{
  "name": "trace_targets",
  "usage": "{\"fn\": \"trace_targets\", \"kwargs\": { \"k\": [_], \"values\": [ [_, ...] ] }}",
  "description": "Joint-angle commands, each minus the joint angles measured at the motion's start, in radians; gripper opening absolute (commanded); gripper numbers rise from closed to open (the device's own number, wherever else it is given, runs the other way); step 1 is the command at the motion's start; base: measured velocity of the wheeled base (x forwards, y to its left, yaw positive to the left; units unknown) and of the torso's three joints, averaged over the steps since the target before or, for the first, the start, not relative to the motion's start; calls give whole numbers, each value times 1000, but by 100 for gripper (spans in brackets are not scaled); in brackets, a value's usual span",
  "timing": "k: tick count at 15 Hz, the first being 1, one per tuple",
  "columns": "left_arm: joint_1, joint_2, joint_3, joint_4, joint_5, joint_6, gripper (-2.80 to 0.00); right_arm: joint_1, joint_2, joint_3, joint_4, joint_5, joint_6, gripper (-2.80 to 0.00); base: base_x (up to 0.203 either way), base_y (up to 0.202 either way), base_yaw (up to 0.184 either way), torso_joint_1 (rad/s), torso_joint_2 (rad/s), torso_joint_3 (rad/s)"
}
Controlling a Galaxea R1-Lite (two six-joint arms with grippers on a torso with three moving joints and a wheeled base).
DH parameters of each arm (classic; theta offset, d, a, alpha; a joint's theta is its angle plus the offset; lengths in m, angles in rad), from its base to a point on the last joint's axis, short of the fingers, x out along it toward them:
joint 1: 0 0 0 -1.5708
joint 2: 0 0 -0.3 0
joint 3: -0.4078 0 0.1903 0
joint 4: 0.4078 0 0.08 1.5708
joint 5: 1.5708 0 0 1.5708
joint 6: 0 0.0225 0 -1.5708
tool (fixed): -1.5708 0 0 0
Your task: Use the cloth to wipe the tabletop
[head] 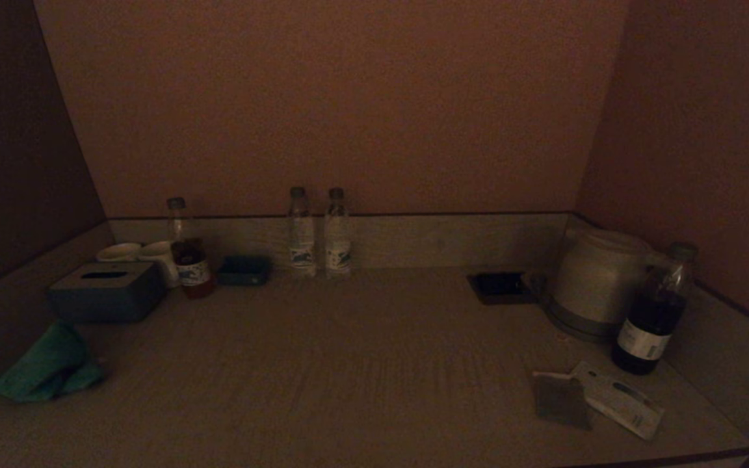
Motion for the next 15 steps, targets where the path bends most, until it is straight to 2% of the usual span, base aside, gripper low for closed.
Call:
{"fn": "trace_targets", "kwargs": {
  "k": [1, 15],
  "values": [
    [0, 0, 0, 0, 0, -1, -280, 0, 0, 0, 0, 0, 0, -280, 0, 0, 0, 0, 0, 0],
    [0, 0, 0, 0, 0, -1, -280, 0, 2, 0, 0, 0, 0, -280, 0, 0, 0, 0, 0, 0]
  ]
}}
